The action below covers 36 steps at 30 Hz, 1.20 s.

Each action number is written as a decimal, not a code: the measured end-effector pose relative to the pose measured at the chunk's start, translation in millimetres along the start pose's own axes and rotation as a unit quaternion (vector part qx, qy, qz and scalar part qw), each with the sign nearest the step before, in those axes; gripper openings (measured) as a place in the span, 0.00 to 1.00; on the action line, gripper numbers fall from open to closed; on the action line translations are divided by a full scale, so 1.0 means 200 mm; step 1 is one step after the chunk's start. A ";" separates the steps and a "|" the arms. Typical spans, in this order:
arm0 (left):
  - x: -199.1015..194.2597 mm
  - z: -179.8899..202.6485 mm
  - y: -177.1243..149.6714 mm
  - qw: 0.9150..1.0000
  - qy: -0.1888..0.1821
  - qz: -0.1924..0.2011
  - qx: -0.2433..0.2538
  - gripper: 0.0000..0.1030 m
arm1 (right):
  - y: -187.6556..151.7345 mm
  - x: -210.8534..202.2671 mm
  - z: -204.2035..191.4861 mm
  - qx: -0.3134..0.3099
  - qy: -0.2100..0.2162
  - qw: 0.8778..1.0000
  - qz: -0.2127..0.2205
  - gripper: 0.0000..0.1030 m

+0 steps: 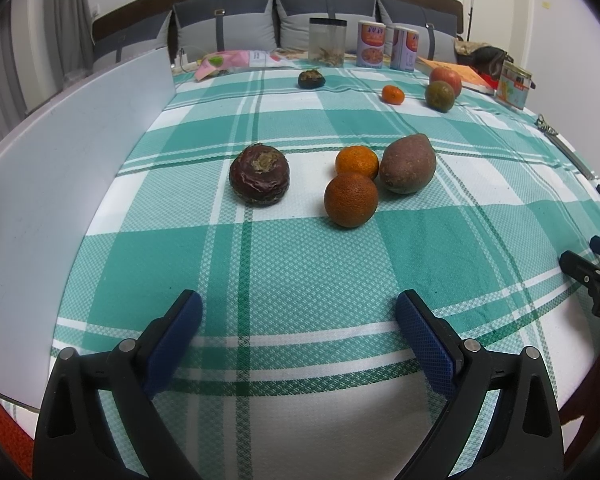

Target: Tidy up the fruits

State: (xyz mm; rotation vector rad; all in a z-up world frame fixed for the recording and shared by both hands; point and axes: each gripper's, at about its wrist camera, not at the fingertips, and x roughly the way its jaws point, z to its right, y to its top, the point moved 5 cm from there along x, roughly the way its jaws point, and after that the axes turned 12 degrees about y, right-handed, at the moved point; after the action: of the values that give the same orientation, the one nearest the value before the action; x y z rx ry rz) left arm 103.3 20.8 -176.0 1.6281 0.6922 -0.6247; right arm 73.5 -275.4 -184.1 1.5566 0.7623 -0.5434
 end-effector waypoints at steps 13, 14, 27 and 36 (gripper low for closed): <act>0.00 0.00 0.00 1.000 0.000 0.001 0.000 0.96 | 0.00 0.00 0.00 0.000 0.000 1.000 0.000 1.00; 0.00 0.00 0.00 1.000 0.000 0.001 0.000 0.96 | 0.00 0.00 0.00 0.000 0.000 1.000 0.000 1.00; 0.00 0.00 0.00 1.000 0.000 0.001 0.000 0.96 | 0.00 0.00 0.00 0.000 0.000 1.000 0.001 1.00; 0.00 0.00 0.02 1.000 -0.004 -0.006 0.000 0.96 | -0.01 0.00 0.00 0.000 0.000 1.000 0.002 1.00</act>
State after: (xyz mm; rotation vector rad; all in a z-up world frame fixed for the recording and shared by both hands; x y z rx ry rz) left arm 106.7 21.2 -173.2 1.6225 0.6959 -0.6396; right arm 72.3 -275.3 -184.6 1.5574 0.7591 -0.5418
